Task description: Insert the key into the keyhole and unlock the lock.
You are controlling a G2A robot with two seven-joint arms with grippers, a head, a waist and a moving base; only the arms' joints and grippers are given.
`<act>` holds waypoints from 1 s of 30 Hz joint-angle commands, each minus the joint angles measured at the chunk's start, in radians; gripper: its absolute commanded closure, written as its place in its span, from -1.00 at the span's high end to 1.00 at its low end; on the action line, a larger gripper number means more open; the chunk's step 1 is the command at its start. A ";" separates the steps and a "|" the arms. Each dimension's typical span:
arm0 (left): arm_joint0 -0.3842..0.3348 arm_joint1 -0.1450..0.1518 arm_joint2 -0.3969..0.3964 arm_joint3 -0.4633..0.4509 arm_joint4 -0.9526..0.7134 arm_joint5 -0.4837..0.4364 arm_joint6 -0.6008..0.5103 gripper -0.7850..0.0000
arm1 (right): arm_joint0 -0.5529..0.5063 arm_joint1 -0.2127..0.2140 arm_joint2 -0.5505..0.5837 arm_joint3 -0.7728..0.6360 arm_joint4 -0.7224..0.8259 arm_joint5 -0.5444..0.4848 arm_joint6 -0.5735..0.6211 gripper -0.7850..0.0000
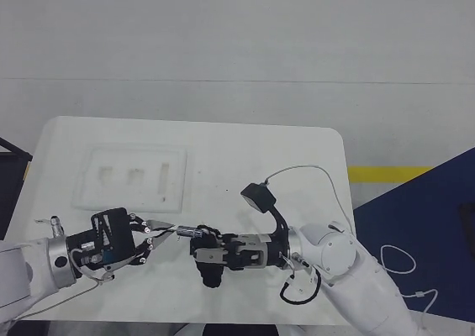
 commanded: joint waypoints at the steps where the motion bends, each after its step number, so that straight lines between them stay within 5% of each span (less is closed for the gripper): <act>1: 0.013 -0.006 -0.006 0.012 0.008 0.002 0.053 -1.00 | 0.001 0.000 -0.001 0.001 -0.001 0.006 -0.001 -1.00; 2: 0.019 -0.008 -0.012 0.021 0.007 0.003 0.069 -0.29 | 0.001 0.000 -0.002 0.003 0.000 0.010 -0.001 -1.00; 3: 0.024 -0.010 -0.018 0.026 0.002 0.003 0.081 1.00 | 0.002 0.000 -0.003 0.007 0.000 0.015 -0.002 -1.00; 9: 0.051 -0.022 -0.086 0.110 -0.167 -0.016 0.137 1.00 | 0.002 0.001 0.009 0.035 0.012 0.024 -0.019 -1.00; 13: 0.079 -0.027 -0.143 0.249 -0.505 -0.027 0.163 1.00 | -0.005 0.005 0.034 0.067 0.056 0.023 -0.013 -1.00; 19: 0.091 -0.007 -0.126 0.367 -1.053 -0.050 -0.024 1.00 | -0.012 0.007 0.049 0.108 0.161 0.012 0.031 -1.00; 30: 0.090 -0.006 -0.124 0.370 -1.075 -0.050 -0.040 1.00 | 0.103 -0.020 -0.049 0.368 0.227 0.186 0.112 -1.00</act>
